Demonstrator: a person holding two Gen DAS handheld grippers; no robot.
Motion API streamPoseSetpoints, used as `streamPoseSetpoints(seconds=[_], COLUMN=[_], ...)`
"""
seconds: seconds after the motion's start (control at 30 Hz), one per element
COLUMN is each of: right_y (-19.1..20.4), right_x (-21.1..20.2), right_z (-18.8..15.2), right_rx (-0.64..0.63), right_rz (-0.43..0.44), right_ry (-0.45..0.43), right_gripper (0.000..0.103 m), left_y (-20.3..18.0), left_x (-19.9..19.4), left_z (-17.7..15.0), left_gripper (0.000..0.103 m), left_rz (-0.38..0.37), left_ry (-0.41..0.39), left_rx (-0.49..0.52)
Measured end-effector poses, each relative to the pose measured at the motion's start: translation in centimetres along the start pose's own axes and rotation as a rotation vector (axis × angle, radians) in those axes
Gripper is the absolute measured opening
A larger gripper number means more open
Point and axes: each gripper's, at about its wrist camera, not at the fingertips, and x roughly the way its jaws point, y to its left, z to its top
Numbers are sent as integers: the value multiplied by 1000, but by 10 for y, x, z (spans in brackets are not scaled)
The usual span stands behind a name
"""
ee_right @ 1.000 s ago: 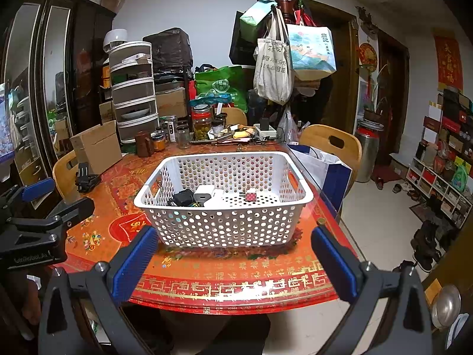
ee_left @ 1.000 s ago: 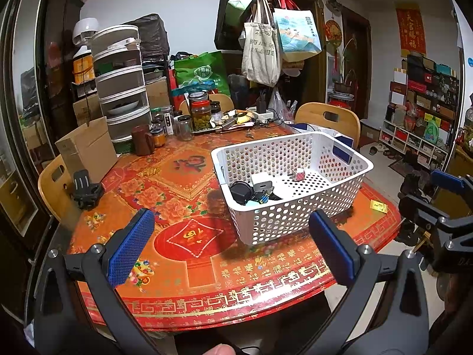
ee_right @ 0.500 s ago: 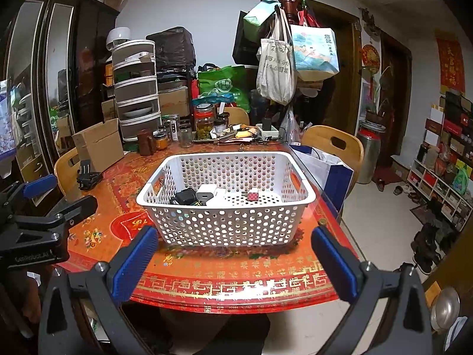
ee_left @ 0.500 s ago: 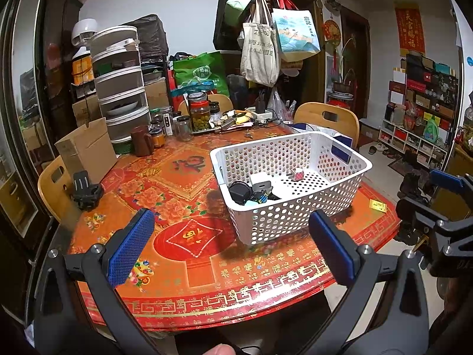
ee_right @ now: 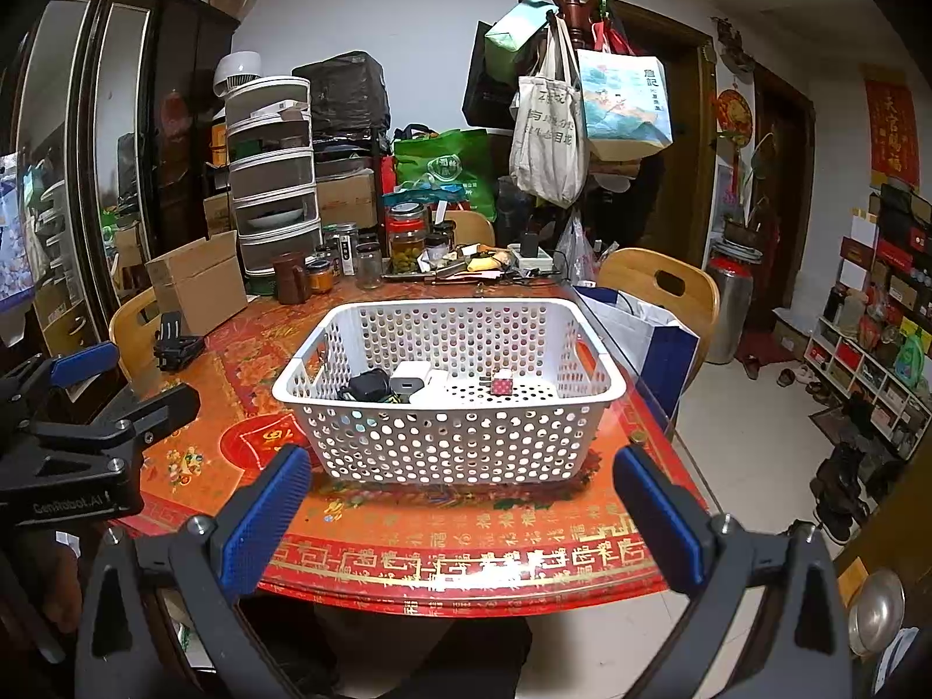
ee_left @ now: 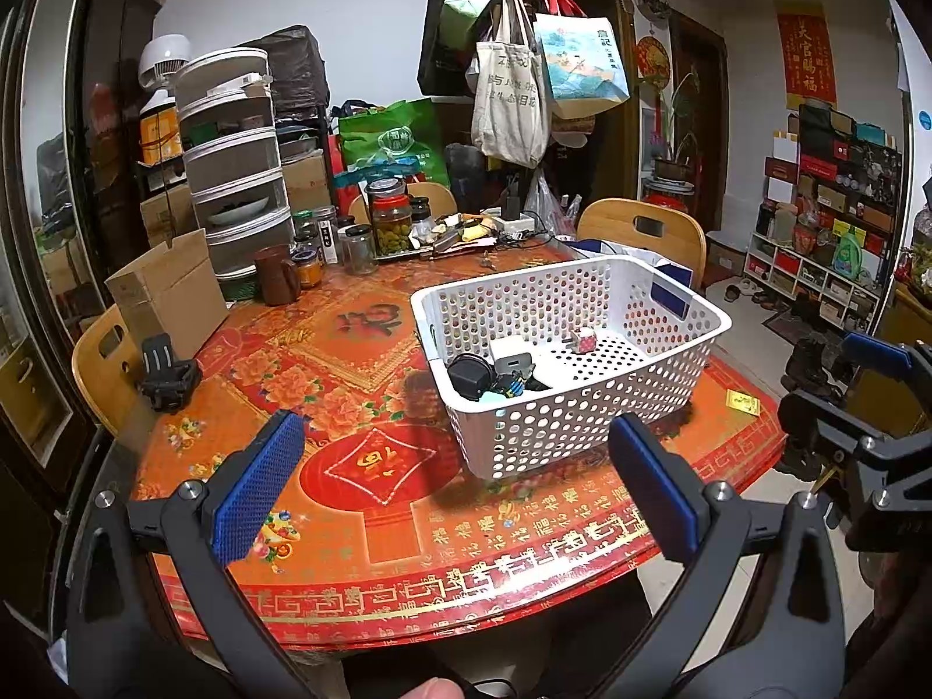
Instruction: Organize rigid objects
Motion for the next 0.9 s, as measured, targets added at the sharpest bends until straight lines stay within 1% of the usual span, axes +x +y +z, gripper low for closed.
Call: streamPoseSetpoints(seconds=[0.63, 0.9], right_y=[3, 5], right_x=[1, 1], right_z=[-2, -3], right_rx=[-4, -8], right_rz=[1, 3], right_ry=[4, 5], right_gripper=[103, 103], left_y=[1, 1], left_x=[-1, -7], left_z=[-4, -6], left_gripper=[103, 103], left_rz=[-1, 4], left_ry=[-1, -19], left_rx=[8, 30])
